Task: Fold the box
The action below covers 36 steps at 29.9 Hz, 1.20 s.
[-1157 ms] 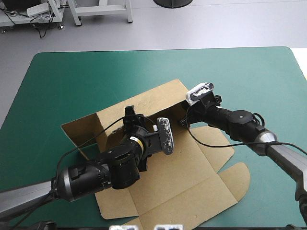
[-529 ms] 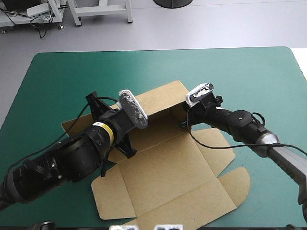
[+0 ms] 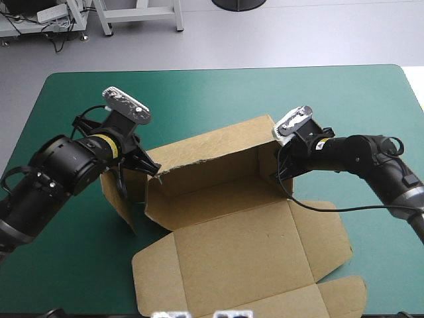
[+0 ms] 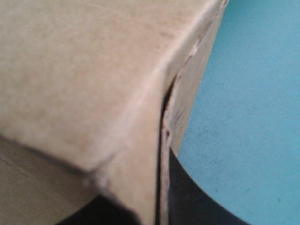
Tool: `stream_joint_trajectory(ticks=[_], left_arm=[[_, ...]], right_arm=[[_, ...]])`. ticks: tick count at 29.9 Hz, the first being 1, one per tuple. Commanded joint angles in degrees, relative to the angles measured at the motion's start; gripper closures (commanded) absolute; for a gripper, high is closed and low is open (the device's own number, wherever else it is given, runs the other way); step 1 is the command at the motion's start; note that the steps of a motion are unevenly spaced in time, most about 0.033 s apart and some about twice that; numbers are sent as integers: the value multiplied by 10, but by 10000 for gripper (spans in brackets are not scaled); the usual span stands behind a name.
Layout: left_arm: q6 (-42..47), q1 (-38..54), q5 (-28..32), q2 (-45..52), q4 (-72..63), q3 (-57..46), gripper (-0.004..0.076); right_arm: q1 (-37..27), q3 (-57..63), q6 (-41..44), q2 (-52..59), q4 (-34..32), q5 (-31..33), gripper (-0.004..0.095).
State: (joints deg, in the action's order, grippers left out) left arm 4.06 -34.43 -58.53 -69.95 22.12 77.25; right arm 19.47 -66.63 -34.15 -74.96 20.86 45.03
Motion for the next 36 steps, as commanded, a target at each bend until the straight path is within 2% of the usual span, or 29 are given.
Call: stream_joint_trajectory(ticks=[1,7,13,19,27,30,33,34,36], left_arm=[[-41,82,31,15,-49,18,726],[-101,216,31,15,-138,18,726],[-191,298,34,15,-260,18,726],[-194,316,33,15,-264,18,726],[-204,316,34,15,-258,18,726],[-205,316,34,15,-256,18,726],[-205,316,34,15,-256,18,726],[-205,316,34,15,-256,18,726],[-206,316,34,15,-256,18,726]], right_arm=[[1,-68,53,20,-51,129,928],[1,-131,124,-17,-175,267,928],[1,-163,131,-92,-187,269,928],[1,-223,133,-200,-182,270,928],[1,-375,174,-310,-199,270,919],[1,-427,173,-314,-218,270,808],[1,-476,195,-311,-232,270,608],[1,-496,202,-310,-232,270,504],[1,-522,217,-306,-227,270,363]])
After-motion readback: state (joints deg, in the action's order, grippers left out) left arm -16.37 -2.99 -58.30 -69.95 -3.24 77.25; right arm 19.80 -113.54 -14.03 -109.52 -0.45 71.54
